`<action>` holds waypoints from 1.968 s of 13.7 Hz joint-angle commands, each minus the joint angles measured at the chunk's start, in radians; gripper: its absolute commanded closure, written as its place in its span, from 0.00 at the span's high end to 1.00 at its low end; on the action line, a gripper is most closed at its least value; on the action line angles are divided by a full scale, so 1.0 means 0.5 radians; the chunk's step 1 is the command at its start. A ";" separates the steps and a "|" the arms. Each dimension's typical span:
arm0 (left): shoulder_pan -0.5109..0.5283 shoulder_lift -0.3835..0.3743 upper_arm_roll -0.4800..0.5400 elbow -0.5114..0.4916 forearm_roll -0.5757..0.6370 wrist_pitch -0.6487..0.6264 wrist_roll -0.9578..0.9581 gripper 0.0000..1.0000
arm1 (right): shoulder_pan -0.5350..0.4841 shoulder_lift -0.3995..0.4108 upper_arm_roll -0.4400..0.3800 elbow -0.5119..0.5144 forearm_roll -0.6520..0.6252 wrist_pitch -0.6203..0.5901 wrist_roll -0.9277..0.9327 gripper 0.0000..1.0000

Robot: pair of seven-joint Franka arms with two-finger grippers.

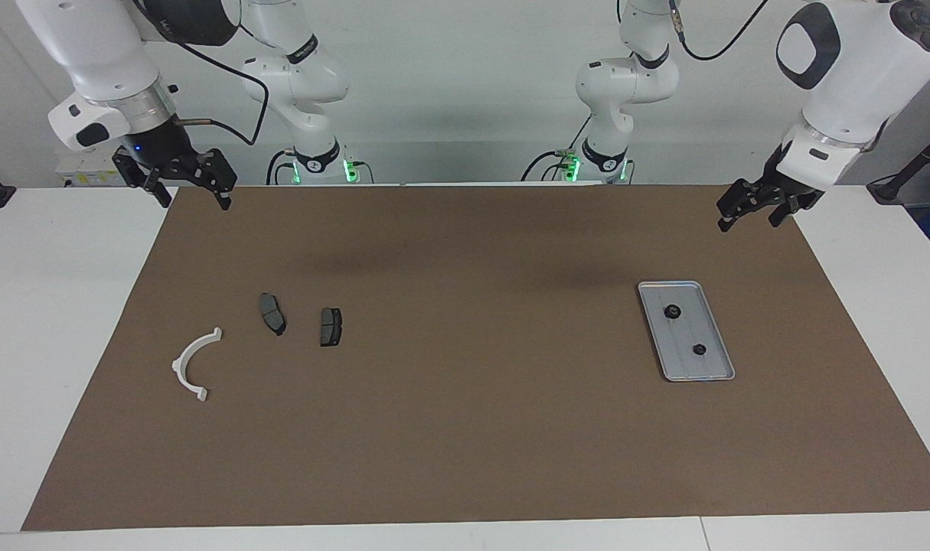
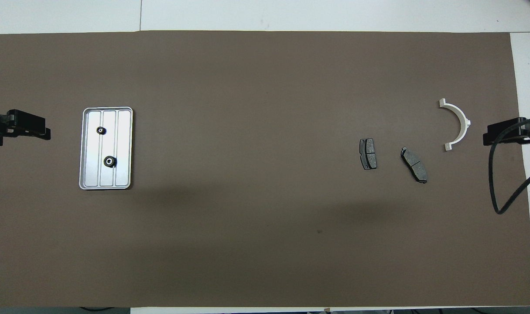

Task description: Place bearing gear from tray to pile

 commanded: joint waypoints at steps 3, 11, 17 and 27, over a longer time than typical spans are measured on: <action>0.028 0.029 -0.017 0.056 -0.014 -0.028 0.039 1.00 | -0.027 -0.023 0.007 -0.037 0.035 0.041 -0.062 1.00; -0.021 -0.024 -0.011 -0.017 -0.001 -0.037 -0.089 1.00 | -0.030 -0.023 0.007 -0.037 0.028 0.041 -0.065 1.00; -0.107 -0.076 -0.020 -0.358 0.011 0.263 -0.219 1.00 | -0.039 -0.020 0.004 -0.034 0.028 0.044 -0.043 1.00; -0.018 0.077 -0.017 -0.926 0.060 1.088 -0.041 0.97 | -0.104 -0.023 0.007 -0.062 0.035 0.154 -0.003 1.00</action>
